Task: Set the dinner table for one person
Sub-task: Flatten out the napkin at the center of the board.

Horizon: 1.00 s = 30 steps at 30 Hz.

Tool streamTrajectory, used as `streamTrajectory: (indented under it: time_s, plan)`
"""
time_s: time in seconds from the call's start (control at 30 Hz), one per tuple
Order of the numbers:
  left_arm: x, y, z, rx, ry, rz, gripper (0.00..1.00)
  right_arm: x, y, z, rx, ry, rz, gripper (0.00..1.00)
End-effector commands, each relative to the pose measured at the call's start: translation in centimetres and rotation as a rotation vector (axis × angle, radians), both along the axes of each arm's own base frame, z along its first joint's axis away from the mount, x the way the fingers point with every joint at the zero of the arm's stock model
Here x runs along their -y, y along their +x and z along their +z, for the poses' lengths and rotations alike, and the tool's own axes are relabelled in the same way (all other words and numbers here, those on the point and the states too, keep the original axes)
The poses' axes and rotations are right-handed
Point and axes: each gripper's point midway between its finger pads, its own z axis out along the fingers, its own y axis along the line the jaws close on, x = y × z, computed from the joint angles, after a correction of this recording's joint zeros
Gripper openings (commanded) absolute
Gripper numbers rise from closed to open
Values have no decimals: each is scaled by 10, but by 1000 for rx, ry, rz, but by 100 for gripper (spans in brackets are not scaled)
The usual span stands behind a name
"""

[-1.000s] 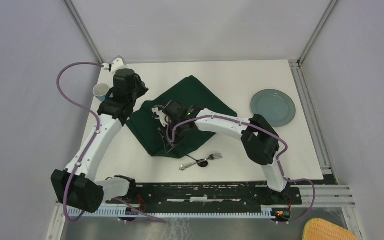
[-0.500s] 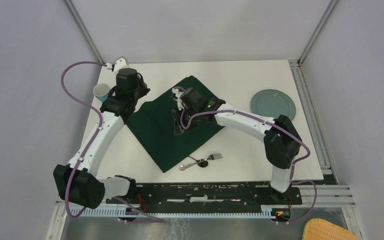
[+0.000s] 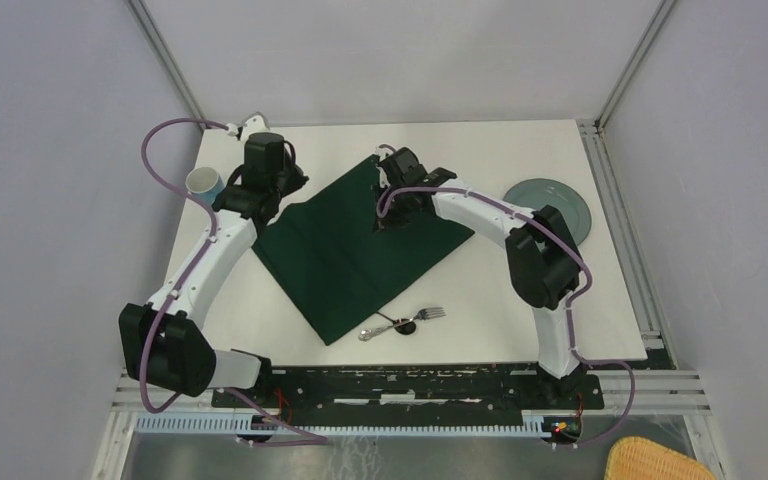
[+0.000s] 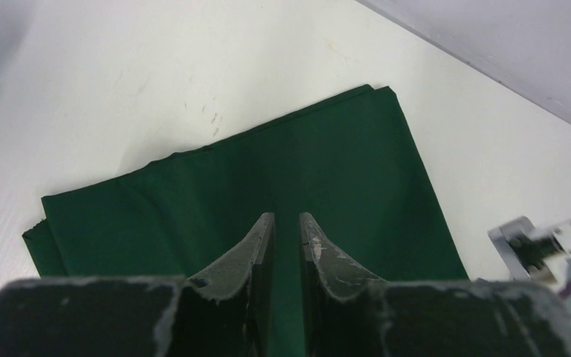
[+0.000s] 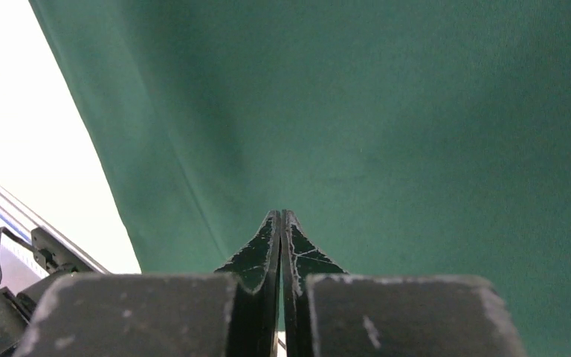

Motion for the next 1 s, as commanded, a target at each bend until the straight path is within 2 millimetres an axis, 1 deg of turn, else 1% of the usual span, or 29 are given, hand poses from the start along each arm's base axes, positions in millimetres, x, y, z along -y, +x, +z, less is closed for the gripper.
streamTrajectory:
  time_s: [0.0, 0.13, 0.2, 0.33, 0.57, 0.67, 0.73, 0.87, 0.97]
  plan:
    - [4, 10, 32, 87, -65, 14, 25, -14, 18, 7, 4, 27, 11, 0]
    - [2, 9, 24, 67, -52, 23, 20, -19, 36, 5, 15, 21, 7, 0]
    - [2, 10, 22, 62, -50, 22, 17, -17, 47, 1, 6, 16, -5, 0]
    - [4, 12, 18, 49, -51, 12, 16, -19, 61, -5, -11, 13, -11, 0]
    - [8, 15, 9, 35, -59, 1, 16, -31, 67, -30, -60, 21, 46, 0]
    - [9, 16, 8, 28, -60, 0, 15, -37, 69, -33, -62, 43, 71, 0]
    - [10, 16, 10, 30, -62, -5, 15, -42, 72, -31, -50, 70, 86, 0]
    - [8, 13, 13, 36, -55, -6, 15, -48, 81, -30, -26, 95, 96, 0]
    - [6, 8, 9, 27, -48, -2, 15, -54, 84, -41, -58, 109, 122, 0]
